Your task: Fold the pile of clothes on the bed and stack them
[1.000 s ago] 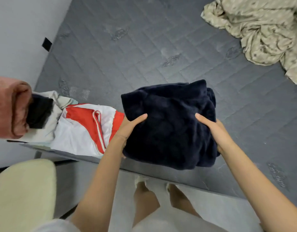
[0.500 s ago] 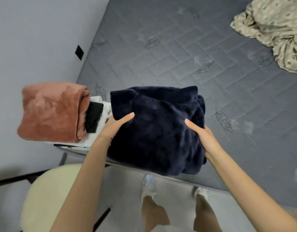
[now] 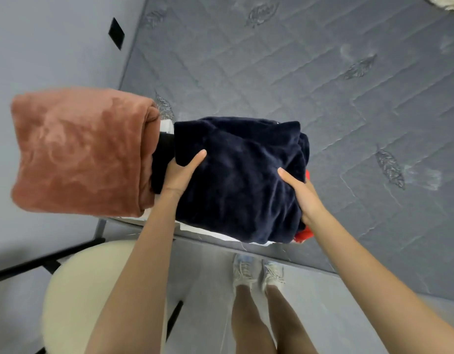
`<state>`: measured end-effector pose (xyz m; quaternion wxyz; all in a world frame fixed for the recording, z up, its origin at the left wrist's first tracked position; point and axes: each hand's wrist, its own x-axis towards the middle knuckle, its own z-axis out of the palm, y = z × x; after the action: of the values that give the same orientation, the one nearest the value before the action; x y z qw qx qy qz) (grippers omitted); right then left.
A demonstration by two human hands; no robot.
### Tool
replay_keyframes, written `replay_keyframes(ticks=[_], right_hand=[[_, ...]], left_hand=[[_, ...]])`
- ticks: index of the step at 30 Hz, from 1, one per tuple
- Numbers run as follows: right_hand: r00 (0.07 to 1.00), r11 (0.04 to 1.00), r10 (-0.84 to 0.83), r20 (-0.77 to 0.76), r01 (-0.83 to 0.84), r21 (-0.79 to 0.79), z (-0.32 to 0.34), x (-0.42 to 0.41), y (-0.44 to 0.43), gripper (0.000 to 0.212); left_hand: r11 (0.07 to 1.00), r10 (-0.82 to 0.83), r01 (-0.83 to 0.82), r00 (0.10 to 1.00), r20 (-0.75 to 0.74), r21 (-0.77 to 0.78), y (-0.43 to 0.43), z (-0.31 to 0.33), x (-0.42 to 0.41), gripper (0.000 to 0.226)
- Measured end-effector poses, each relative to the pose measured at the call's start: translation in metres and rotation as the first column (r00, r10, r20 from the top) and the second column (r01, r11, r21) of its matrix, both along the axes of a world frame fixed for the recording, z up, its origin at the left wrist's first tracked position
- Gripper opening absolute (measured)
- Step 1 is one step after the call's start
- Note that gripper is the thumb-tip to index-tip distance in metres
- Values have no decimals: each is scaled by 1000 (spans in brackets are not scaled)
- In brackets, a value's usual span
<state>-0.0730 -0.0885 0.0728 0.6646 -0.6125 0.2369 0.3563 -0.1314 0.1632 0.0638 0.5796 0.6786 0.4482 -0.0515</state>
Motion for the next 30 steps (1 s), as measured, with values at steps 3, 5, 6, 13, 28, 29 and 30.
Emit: replay_keyframes(ticks=[3,5,6,13,28,29,30], right_hand=[[999,998,38,15,-38,-42,-29,-2,5,36],[998,997,42,47,-38,-73,-39,-1,7,27],[997,996,43,59,-38,-86,-42,0,8,24],[1000,999,4,28,-2,-54,-31,10,-4,34],[971,954,167,170,-116,-276,-15,-17,-24,64],[964,941,186,189,-119,-316,-10,-18,-26,59],[958,938,198,208,-123,-325,-5,-20,-28,55]], left_hand=[[996,18,-15,999,-40,87,2,-32,-4,61],[993,39,-32,997,-63,113,1,-46,-4,70],[992,43,-35,997,-67,119,-1,-50,-3,73],[988,23,-16,999,-43,151,-1,-30,3,62],[959,-40,71,992,-116,274,-37,-7,-31,87],[950,-57,93,990,-127,299,-41,0,-33,88],[939,-81,119,988,-128,321,-44,3,-35,88]])
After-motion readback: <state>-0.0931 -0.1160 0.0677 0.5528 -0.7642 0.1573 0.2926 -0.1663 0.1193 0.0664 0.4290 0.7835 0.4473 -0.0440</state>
